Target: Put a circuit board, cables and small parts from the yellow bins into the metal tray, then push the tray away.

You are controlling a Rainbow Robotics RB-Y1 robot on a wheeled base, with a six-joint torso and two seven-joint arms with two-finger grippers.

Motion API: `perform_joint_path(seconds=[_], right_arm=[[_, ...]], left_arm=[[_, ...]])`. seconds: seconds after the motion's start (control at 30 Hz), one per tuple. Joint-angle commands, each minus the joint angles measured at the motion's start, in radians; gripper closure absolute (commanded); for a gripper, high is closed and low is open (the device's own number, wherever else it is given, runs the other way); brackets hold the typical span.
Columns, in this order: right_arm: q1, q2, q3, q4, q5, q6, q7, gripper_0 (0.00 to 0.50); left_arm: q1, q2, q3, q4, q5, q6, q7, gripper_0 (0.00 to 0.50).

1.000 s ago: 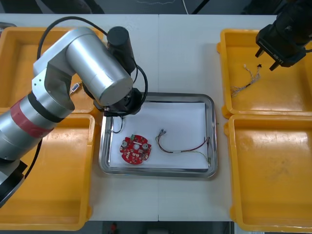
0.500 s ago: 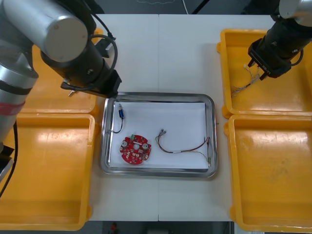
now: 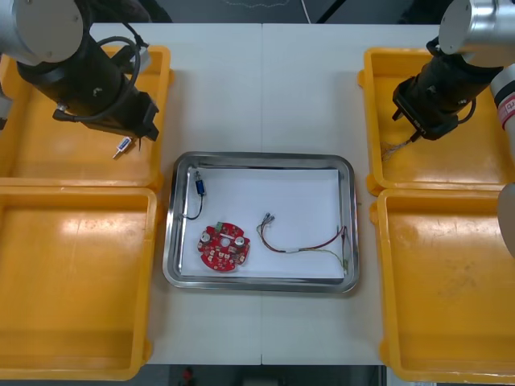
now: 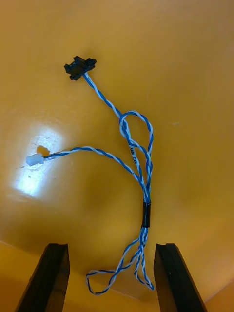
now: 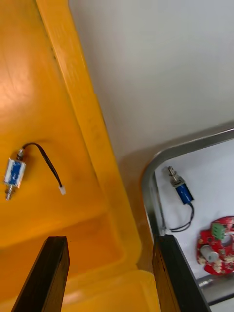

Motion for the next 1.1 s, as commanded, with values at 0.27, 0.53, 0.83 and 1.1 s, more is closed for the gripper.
perform_joint_path(seconds=[0.27, 0.53, 0.83, 1.1], right_arm=[[0.055, 0.004, 0.03, -0.017, 0.0, -0.051, -0.053, 0.0], [0.081, 0.014, 0.03, -0.017, -0.013, -0.068, -0.056, 0.0], [0.098, 0.027, 0.03, -0.017, -0.021, -0.091, -0.066, 0.0], [0.1, 0.029, 0.03, -0.017, -0.029, -0.08, -0.069, 0.5]], left_arm=[[-0.064, 0.052, 0.032, 0.195, -0.035, -0.163, -0.428, 0.0], [-0.063, 0.055, 0.032, 0.329, -0.054, -0.275, -0.593, 0.0], [-0.061, 0.042, 0.021, 0.451, -0.048, -0.376, -0.684, 0.0], [-0.035, 0.042, -0.059, 0.459, -0.043, -0.474, -0.655, 0.0]])
